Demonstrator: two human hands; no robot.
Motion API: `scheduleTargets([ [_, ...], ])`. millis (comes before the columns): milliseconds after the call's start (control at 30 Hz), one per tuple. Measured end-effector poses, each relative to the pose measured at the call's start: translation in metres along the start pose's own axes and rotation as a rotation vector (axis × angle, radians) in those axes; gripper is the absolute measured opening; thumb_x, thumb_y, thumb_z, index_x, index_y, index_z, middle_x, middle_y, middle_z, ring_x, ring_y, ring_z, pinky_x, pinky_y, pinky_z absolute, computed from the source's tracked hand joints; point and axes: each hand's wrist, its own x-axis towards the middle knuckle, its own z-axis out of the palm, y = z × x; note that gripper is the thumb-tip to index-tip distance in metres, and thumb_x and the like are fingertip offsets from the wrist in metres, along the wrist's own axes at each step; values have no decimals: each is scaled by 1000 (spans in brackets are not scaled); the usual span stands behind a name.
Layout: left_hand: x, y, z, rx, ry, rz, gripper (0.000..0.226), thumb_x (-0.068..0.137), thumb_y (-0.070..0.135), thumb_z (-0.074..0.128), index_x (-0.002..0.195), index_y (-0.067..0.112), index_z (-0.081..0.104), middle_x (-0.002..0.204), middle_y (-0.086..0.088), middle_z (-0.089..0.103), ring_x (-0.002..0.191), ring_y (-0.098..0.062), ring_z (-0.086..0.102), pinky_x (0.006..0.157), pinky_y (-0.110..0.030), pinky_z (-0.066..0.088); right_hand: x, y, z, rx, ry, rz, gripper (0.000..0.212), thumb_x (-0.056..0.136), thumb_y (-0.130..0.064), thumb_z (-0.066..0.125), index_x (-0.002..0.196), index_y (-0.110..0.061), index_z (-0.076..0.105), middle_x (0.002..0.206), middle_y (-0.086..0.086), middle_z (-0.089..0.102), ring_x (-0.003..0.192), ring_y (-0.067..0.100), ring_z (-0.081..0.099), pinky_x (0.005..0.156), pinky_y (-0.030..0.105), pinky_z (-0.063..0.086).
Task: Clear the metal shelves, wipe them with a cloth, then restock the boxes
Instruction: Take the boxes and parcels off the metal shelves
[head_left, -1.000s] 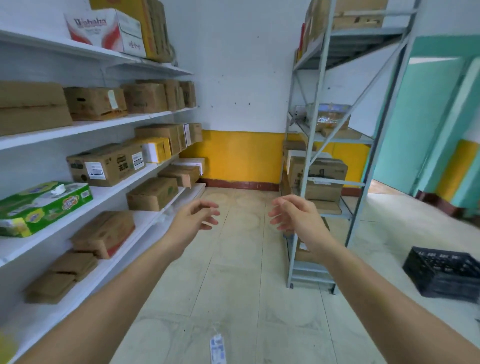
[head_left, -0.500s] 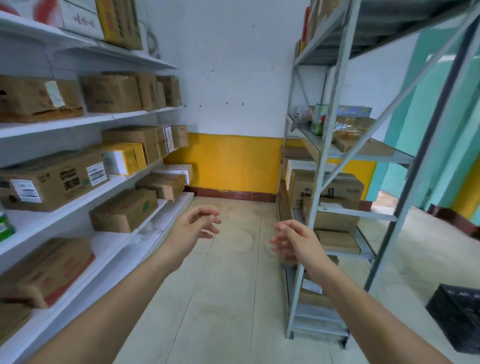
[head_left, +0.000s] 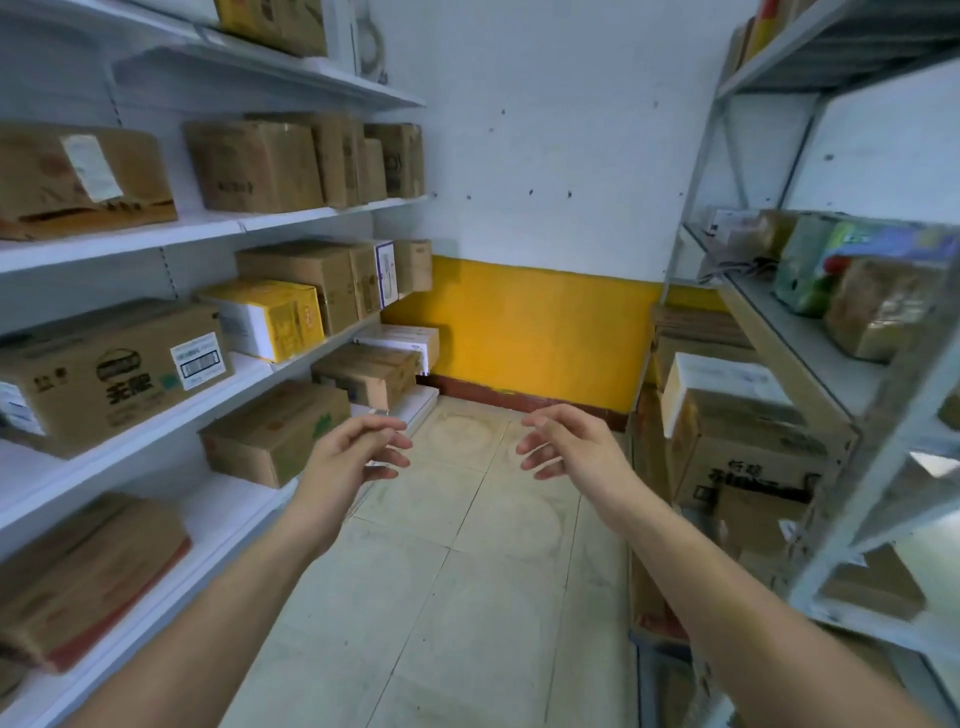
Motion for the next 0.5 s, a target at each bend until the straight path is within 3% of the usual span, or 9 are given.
scheduleTargets([
  [200, 201, -49, 49, -16, -89, -66, 20, 102, 10, 52, 111, 2, 68, 104, -17, 72, 91, -30, 68, 88, -46, 55, 166, 46, -27, -108, 80, -40, 17, 105, -17, 52, 113, -12, 66, 94, 9, 75, 84, 27, 73, 73, 38, 58],
  [333, 330, -53, 103, -67, -199, -140, 20, 102, 8, 51, 114, 1, 66, 107, -19, 69, 90, -27, 67, 82, -38, 53, 270, 67, -66, -97, 163, 16, 17, 104, -20, 54, 119, -21, 63, 109, 3, 72, 96, 22, 72, 86, 43, 59],
  [433, 407, -36, 151, -87, -310, -57, 20, 101, 12, 54, 115, 7, 67, 107, -8, 73, 98, -25, 66, 85, -39, 51, 328, 84, -96, -103, 174, 40, 30, 104, -28, 56, 133, -28, 58, 129, -6, 65, 116, 12, 64, 102, 41, 53],
  [500, 453, -28, 181, -28, -479, 95, 29, 102, 24, 56, 129, 17, 62, 122, 2, 71, 113, -17, 66, 95, -37, 48, 372, 104, -113, -106, 207, 81, 44, 103, -32, 56, 146, -28, 48, 139, -8, 57, 127, 12, 55, 110, 41, 46],
])
